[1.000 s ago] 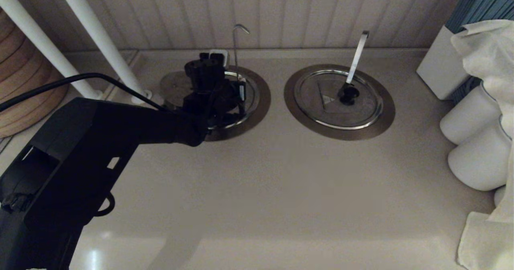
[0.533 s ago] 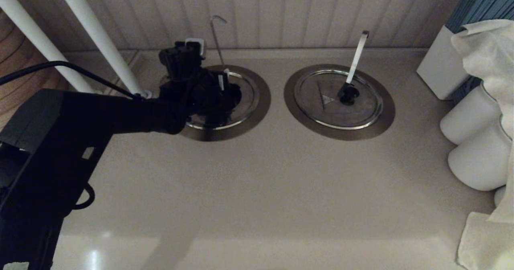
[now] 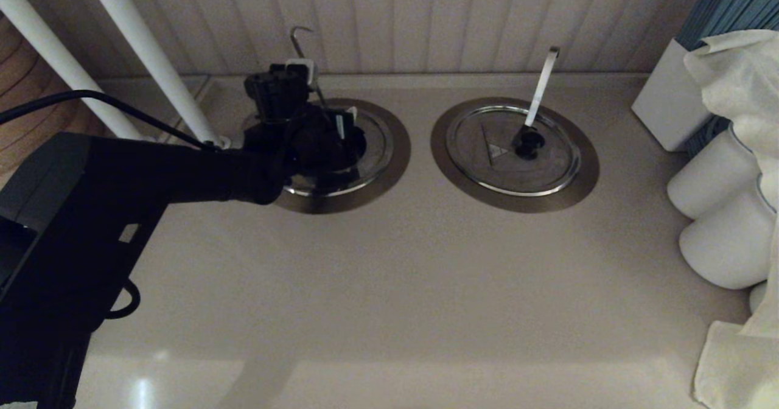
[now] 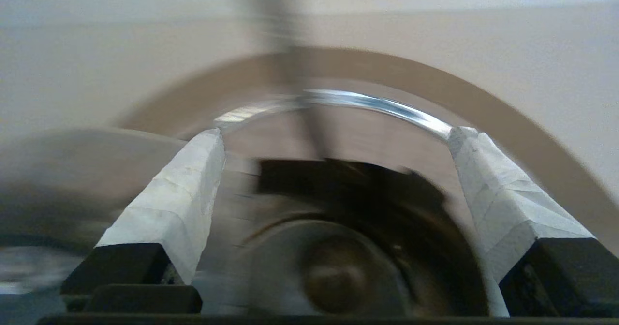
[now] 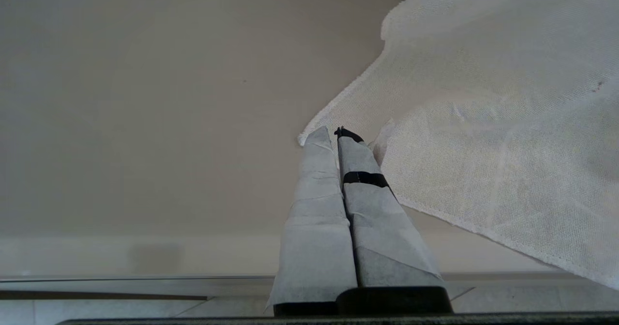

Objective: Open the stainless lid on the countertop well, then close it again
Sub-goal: Stir with a spoon

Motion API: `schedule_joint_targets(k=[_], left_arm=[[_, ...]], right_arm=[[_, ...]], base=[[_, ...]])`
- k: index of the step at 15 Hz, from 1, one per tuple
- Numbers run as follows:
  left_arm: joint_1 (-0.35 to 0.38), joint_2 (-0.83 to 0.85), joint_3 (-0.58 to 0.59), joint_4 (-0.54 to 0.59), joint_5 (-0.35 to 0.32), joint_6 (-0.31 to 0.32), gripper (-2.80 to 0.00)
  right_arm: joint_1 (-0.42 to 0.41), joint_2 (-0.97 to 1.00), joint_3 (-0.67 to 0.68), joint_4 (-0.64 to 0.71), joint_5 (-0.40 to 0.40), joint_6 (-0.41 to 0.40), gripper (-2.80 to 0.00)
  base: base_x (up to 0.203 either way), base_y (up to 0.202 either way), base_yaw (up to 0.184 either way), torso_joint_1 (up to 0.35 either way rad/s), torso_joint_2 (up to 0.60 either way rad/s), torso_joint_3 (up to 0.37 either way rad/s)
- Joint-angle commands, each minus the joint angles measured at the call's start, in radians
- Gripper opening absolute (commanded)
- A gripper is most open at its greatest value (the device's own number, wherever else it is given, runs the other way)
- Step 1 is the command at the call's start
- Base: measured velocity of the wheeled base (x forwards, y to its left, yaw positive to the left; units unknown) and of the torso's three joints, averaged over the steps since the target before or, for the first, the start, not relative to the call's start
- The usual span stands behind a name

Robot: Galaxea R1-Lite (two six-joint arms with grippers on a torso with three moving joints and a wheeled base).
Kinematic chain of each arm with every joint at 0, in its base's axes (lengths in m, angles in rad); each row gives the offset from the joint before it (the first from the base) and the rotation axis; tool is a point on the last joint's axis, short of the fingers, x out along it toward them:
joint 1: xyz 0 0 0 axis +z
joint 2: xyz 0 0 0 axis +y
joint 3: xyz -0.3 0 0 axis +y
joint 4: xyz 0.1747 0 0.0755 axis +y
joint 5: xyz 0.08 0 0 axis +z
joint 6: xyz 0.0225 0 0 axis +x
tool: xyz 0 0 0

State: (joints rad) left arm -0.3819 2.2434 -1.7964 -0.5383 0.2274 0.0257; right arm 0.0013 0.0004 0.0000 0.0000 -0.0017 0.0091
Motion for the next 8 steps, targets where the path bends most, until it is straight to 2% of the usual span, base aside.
schedule_joint_targets(k=[1, 8], left_arm=[[-0.013, 0.02, -0.007, -0.005, 0.003, -0.002, 0.0], [-0.041, 0.109, -0.075, -0.097, 0.012, -0.013, 0.0]], right_arm=[[0.0, 0.0, 0.0, 0.0, 0.0, 0.0, -2.8], [0.0, 0.0, 0.0, 0.0, 0.0, 0.0, -2.8]], base=[[0.0, 0.0, 0.0, 0.0, 0.0, 0.0], [0.0, 0.0, 0.0, 0.0, 0.0, 0.0]])
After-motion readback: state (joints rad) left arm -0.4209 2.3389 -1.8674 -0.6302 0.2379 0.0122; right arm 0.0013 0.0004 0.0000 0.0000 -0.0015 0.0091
